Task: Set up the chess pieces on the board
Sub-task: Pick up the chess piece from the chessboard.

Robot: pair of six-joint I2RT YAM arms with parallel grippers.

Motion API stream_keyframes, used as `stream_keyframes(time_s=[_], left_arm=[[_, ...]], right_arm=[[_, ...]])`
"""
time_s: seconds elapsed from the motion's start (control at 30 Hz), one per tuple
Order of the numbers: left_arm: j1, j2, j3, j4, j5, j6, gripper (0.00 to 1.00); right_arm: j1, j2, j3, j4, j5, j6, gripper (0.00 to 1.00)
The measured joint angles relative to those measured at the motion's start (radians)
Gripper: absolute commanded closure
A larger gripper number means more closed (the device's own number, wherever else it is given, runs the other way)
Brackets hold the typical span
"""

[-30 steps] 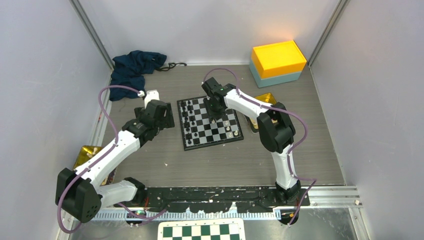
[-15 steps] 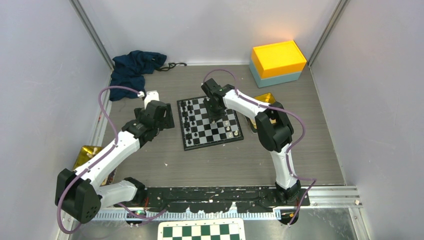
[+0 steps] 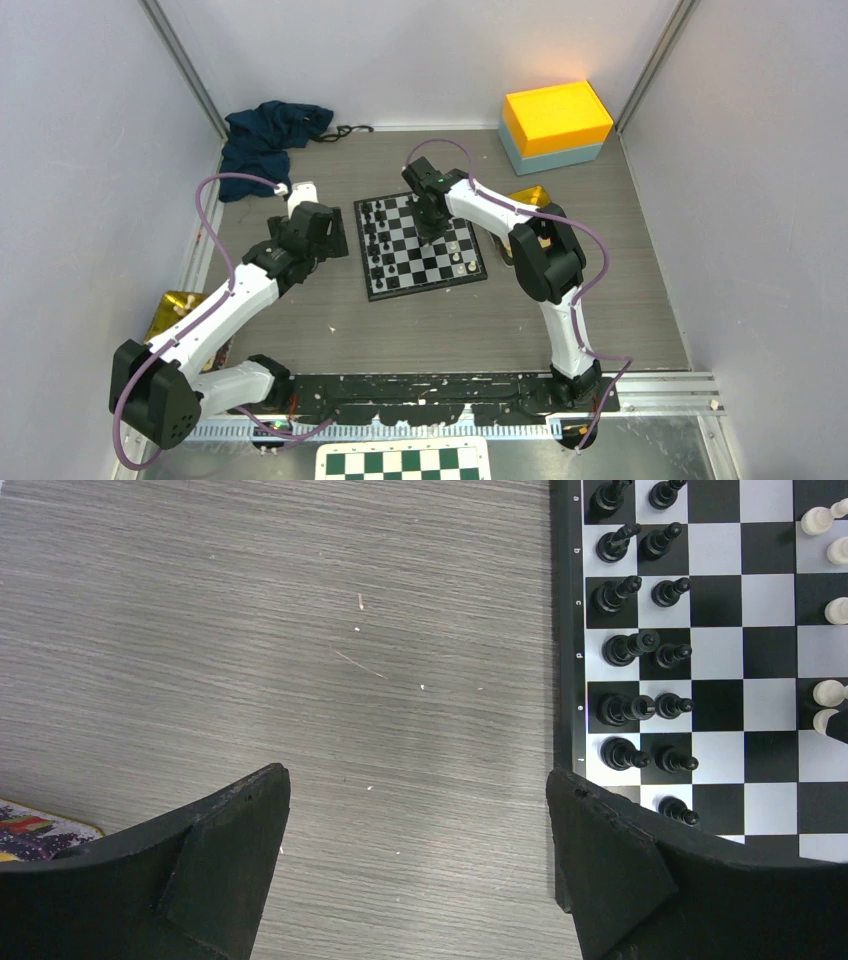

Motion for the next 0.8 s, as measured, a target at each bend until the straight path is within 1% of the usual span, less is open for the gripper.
stream_keyframes(time_s=[0.33,0.8], left_arm=[[0.0,-0.005,-0.001,0.0,0.0,0.0,0.0],[0.0,-0.01,-0.001,0.0,0.0,0.0,0.0]], right_arm=[[0.001,-0.002,0.0,0.0,0.011,-0.001,0.92],[-0.013,-0.035,-0.026,-0.008,0.074,-0.005,0.93]])
